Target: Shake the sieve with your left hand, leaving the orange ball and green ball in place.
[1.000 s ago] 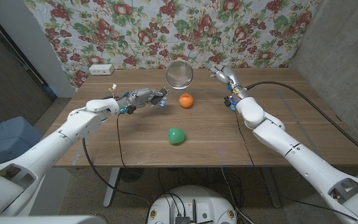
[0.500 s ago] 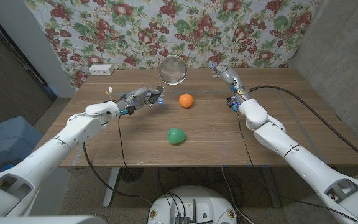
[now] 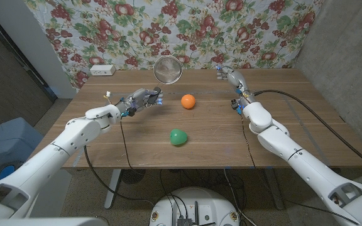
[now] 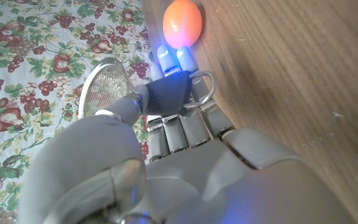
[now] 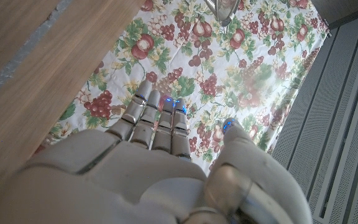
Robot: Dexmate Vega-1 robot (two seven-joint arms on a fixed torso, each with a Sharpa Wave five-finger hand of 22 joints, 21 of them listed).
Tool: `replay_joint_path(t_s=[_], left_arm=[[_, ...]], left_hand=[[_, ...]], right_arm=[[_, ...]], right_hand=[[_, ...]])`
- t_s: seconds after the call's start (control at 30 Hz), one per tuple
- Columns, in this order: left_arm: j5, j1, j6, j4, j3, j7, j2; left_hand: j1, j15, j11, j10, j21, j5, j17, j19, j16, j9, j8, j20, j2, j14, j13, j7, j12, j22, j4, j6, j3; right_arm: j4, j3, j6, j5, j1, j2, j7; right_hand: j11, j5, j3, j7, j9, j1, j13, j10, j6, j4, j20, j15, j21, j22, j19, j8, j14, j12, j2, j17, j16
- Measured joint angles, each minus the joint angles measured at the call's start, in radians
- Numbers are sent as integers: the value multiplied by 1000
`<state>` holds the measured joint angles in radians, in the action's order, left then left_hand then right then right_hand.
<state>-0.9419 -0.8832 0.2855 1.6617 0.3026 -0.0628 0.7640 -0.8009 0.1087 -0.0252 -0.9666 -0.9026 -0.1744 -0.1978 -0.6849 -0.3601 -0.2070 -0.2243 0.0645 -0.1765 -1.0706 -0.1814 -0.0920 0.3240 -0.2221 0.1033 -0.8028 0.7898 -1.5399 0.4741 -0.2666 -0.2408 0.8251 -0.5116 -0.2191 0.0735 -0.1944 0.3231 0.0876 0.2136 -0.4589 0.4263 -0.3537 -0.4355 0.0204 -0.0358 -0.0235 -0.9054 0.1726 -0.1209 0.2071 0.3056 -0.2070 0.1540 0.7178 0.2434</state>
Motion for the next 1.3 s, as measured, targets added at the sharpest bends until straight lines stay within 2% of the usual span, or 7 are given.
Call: replay_joint_path(t_s=[0.17,0.23,0.63,0.7,1.0,1.07,1.3], left_arm=[[-16,-4,26,32,-14,22,20],[-62,-4,109,51,-22,80,34],[-159,14,265,93,-43,163,74],[-165,17,272,96,-44,163,78],[-203,37,330,98,-45,175,94],[-207,41,334,97,-43,174,97],[-207,55,341,88,-30,147,104]], left_hand=[[0,2,2,-8,-8,0,0,-2,0,0,1,2,0,-8,0,-2,0,0,3,-2,3],[0,2,6,-12,-8,0,0,-4,0,0,2,4,0,-9,0,-3,0,0,4,-4,4],[1,2,13,-19,-28,1,0,-16,1,0,12,2,-1,-13,0,-10,-8,4,12,0,12],[1,1,13,-20,-31,1,0,-20,1,0,12,5,-1,-14,0,-11,-8,4,12,0,12],[2,2,13,-20,-37,5,0,-20,1,0,16,5,-2,-19,-3,-11,-15,4,14,0,20],[2,2,13,-20,-37,5,0,-20,1,0,16,5,-2,-19,-3,-12,-15,4,13,-1,21],[2,2,11,-21,-44,8,1,-19,5,-2,23,5,-2,-20,-3,-12,-22,4,13,-1,21]], right_arm=[[2,-1,-6,-4,3,0,-1],[4,-2,-7,-5,4,0,-1],[16,-4,-18,-13,7,2,-1],[16,-4,-19,-13,7,2,-1],[21,-6,-22,-16,8,2,0],[22,-6,-23,-16,9,2,0],[23,-7,-23,-18,9,2,0]], right_hand=[[0,0,0,0,0,10,-5,0,0,0,0,0,7,0,0,0,0,0,0,-5,0],[0,0,0,0,0,10,-5,0,0,0,0,0,7,0,0,0,0,0,0,-5,0],[0,0,0,0,0,11,-9,0,0,0,-4,0,11,0,-4,0,0,0,0,-14,-8],[0,0,0,0,0,31,-13,0,0,0,-4,0,11,0,-4,0,0,0,-8,-14,-8],[0,0,0,0,0,31,-18,0,0,0,-4,0,19,0,-4,0,0,4,-7,-18,-8],[0,0,0,0,-4,19,-18,0,0,0,-4,0,19,0,-4,0,0,4,5,-23,-8],[0,0,0,0,-5,19,-18,0,0,0,-4,0,19,0,-4,0,0,4,4,-23,-8]])
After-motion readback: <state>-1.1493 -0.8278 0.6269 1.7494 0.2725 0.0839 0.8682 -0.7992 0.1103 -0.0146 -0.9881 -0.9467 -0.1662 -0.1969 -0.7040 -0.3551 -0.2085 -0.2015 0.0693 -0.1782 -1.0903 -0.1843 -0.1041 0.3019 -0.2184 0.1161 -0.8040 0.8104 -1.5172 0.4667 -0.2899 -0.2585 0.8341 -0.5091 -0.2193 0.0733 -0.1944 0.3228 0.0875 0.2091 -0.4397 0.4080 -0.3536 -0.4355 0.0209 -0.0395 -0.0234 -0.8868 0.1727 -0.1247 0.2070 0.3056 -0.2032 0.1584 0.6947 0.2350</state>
